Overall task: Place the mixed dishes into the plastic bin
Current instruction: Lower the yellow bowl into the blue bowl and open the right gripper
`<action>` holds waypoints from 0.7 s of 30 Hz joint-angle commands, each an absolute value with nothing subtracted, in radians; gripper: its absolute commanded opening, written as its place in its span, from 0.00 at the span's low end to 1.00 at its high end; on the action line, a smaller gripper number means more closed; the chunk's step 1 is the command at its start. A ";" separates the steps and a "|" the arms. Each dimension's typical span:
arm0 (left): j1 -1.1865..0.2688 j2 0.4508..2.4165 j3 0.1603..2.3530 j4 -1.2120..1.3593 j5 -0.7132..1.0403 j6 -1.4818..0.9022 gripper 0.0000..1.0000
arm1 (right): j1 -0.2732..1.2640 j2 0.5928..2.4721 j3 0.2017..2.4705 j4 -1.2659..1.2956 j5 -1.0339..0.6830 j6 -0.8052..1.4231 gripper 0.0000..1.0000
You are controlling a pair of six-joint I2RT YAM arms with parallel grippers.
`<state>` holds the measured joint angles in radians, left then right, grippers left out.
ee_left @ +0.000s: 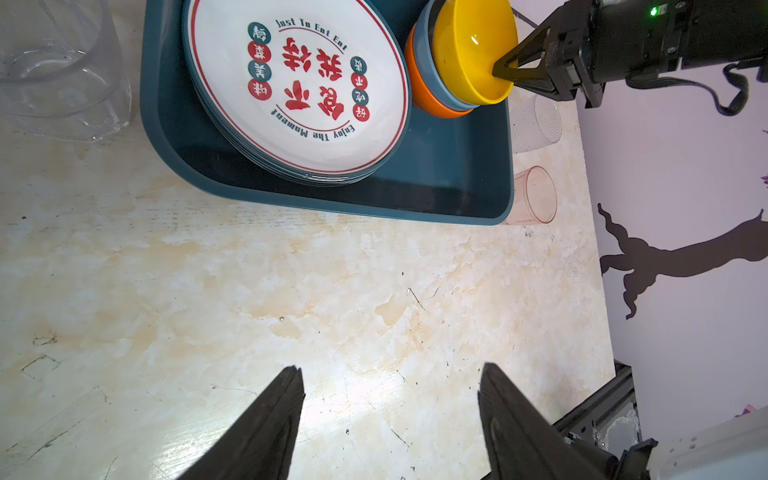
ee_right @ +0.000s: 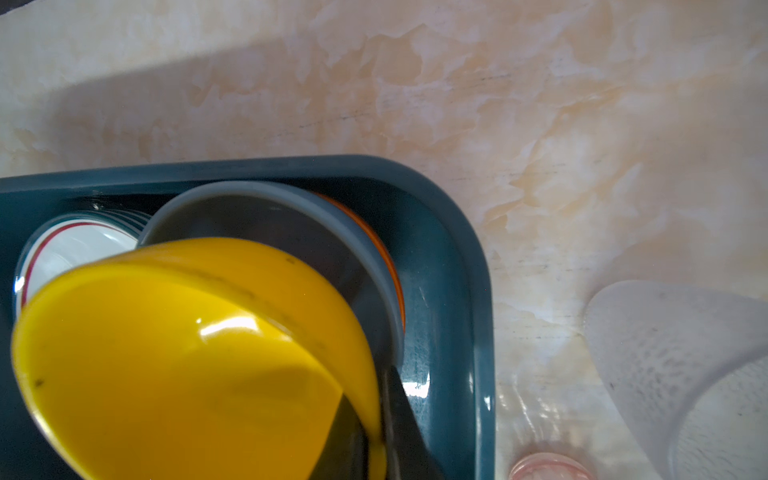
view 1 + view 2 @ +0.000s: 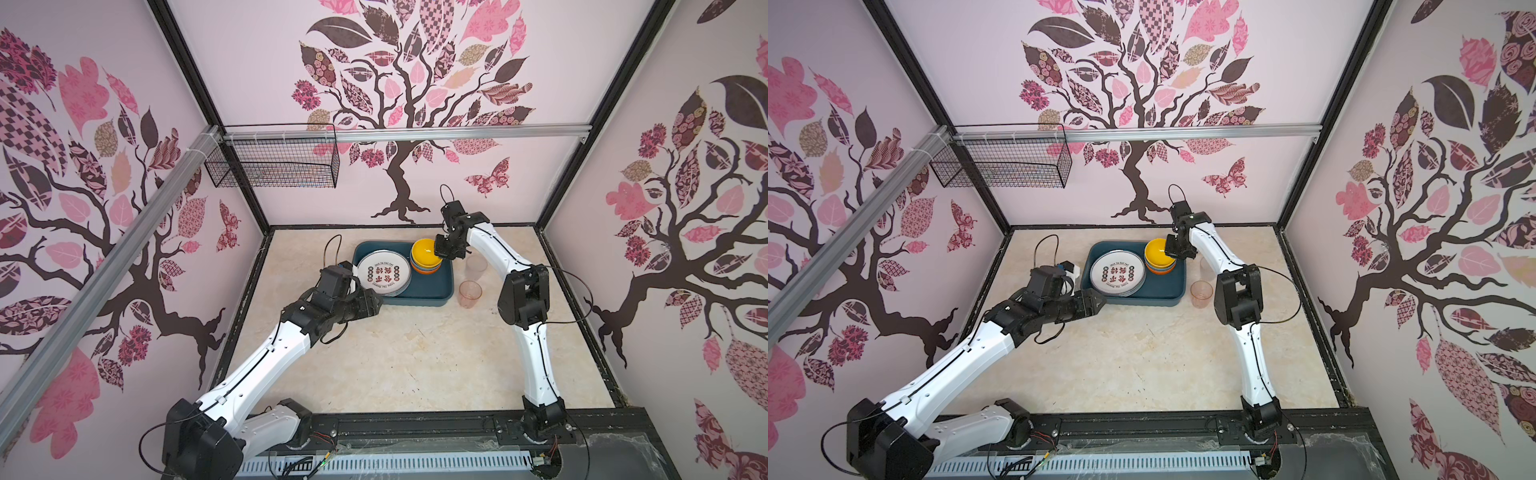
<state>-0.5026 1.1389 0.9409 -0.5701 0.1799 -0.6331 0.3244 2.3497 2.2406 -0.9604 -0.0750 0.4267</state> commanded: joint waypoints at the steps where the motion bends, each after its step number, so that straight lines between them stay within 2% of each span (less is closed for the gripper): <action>1: -0.495 1.117 0.909 -0.569 0.186 -0.640 0.70 | 0.324 2.392 2.294 -0.965 -0.085 0.436 0.10; 10: -0.489 1.108 0.897 -0.568 0.188 -0.643 0.70 | 0.325 2.398 2.296 -0.964 -0.087 0.442 0.17; 13: -0.488 1.108 0.896 -0.568 0.187 -0.645 0.70 | 0.325 2.396 2.299 -0.971 -0.083 0.439 0.23; 21: -0.479 1.103 0.897 -0.572 0.186 -0.654 0.70 | 0.325 2.326 2.281 -0.994 -0.056 0.422 0.30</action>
<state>-0.4873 1.1244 0.9180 -0.5705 0.1856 -0.6518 0.3244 2.3505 2.2601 -0.9630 -0.0753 0.4362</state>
